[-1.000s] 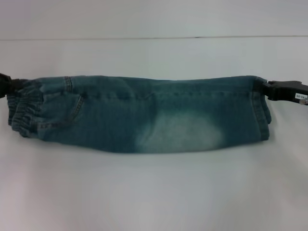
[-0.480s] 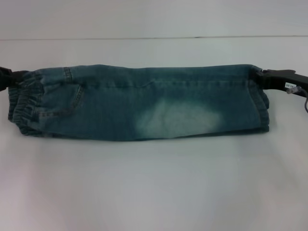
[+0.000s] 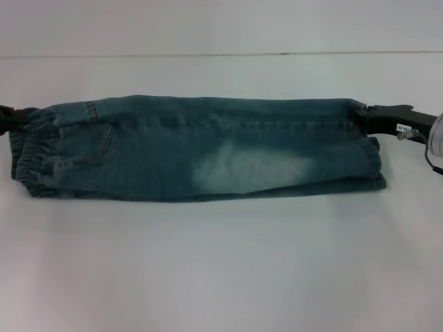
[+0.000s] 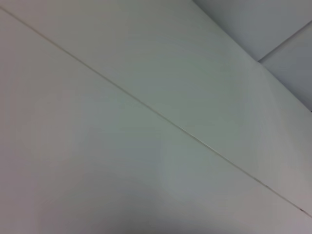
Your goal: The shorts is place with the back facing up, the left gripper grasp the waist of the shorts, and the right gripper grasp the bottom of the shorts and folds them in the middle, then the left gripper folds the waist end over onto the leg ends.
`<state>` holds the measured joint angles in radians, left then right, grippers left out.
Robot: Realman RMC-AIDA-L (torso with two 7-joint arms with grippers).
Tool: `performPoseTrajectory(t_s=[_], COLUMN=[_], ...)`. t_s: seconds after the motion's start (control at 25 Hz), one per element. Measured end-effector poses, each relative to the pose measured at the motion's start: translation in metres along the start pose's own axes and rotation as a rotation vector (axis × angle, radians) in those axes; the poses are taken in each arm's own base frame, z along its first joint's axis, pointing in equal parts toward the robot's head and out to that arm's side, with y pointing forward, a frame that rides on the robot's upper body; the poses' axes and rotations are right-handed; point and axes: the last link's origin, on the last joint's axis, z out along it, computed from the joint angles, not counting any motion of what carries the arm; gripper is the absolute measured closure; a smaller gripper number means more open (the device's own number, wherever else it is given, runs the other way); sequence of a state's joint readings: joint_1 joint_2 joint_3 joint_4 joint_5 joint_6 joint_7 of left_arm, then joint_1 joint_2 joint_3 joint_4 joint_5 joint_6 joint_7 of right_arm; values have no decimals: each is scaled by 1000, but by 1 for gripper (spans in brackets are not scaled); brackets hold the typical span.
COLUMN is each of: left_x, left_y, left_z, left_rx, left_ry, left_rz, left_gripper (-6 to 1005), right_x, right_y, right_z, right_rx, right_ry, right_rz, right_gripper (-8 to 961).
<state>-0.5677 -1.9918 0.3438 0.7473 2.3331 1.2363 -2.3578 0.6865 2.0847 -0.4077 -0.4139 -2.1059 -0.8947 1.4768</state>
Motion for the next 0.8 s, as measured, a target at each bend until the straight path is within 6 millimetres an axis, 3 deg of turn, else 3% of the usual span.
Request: performPoseTrajectory(t_s=[0.36,0.64,0.8], left_x=[-1,1,2], left_y=[-6,-11,-9], left_z=[-2,-8,-17], left_rx=[19,35,6], left_ry=[24,44,46], left_rz=[-2,3,41], left_gripper=[824,577,386], right_x=[1,9,6], right_y=[-4,-7,-9], right_z=[-1,-7,-25], right_rx=[21,22,-35], right_ry=[-1,-6,-86], right_rz=[6,34,84], right_gripper=[722,569,407])
